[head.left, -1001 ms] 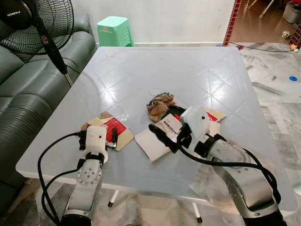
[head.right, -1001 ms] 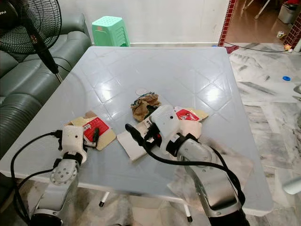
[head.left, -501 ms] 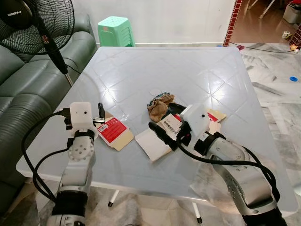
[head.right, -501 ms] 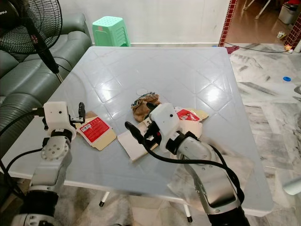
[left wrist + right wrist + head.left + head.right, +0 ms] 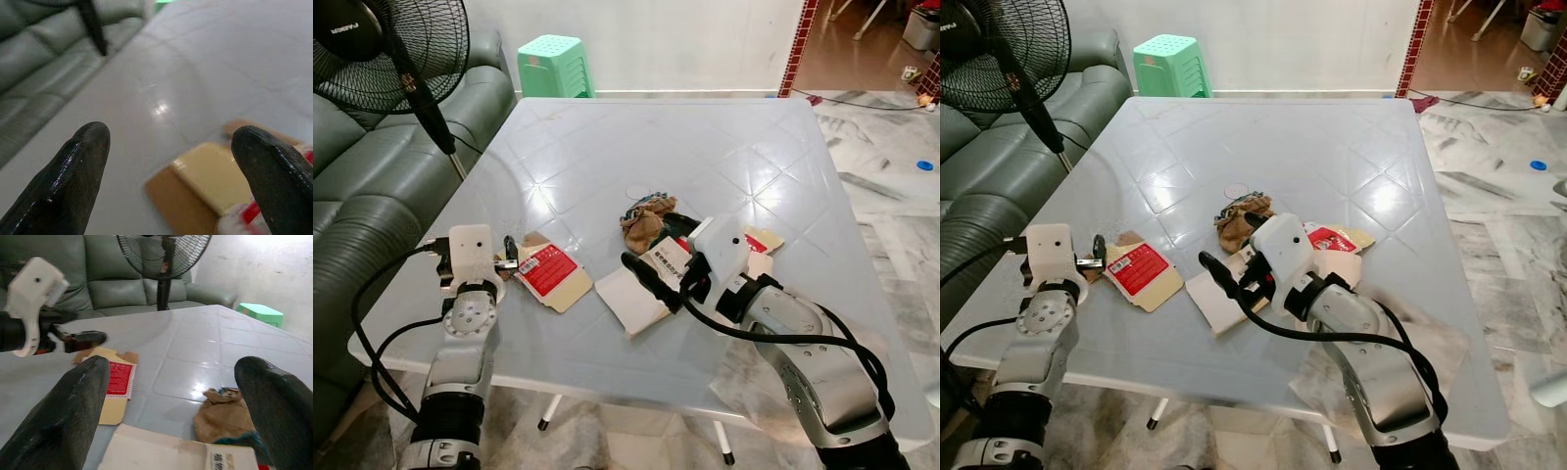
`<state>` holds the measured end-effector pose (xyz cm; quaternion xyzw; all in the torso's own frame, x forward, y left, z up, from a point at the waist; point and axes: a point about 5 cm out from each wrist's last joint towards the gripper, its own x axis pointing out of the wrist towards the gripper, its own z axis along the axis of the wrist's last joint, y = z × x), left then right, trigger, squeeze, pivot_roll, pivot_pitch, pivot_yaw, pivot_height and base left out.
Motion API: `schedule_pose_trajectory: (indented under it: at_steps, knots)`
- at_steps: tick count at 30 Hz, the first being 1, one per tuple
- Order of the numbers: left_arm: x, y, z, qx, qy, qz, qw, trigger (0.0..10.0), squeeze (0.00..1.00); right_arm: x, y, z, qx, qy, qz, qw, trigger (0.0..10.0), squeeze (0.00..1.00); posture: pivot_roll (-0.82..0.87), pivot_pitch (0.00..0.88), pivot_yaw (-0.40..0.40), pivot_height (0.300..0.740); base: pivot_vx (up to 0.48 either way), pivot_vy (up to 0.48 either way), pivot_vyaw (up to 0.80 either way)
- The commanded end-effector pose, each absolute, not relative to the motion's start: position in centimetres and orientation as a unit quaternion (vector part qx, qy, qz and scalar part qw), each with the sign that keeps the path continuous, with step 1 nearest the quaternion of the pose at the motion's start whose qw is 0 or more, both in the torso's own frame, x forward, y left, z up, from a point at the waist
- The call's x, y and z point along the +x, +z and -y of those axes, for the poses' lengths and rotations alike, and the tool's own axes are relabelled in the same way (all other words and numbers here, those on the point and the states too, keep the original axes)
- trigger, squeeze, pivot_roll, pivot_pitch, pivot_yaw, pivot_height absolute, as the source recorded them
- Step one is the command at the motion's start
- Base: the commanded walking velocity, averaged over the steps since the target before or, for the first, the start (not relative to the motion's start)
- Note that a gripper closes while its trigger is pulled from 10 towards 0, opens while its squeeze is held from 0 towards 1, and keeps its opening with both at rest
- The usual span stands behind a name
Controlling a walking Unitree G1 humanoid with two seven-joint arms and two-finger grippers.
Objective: Picking trash to rubbish bin
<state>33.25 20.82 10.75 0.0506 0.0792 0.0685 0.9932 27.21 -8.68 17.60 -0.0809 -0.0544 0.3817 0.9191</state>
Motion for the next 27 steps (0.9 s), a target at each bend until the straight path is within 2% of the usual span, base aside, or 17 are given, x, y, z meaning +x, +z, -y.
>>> schedule_pose_trajectory:
  at_steps: [1, 15, 27]
  knots:
    - [34.0, 11.8, -20.4, 0.054, 0.037, -0.07, 0.995, 10.0, 0.0, 27.2, 17.8, 8.5, -0.083, 0.385, 0.059, 0.917, 10.0, 0.0, -0.06, 0.027, 0.054, 0.74, 0.0, 0.0, 0.0]
    - [35.4, 13.0, -19.1, 0.06, -0.106, -0.095, 0.988, 10.0, 0.0, 27.1, 17.7, 8.4, -0.082, 0.383, 0.057, 0.918, 10.0, 0.0, -0.06, 0.029, 0.062, 0.74, 0.0, 0.0, 0.0]
    - [34.5, 12.5, -17.7, 0.055, -0.219, -0.14, 0.964, 10.0, 0.0, 27.1, 17.6, 8.4, -0.083, 0.384, 0.055, 0.918, 10.0, 0.0, -0.06, 0.035, 0.064, 0.74, 0.0, 0.0, 0.0]
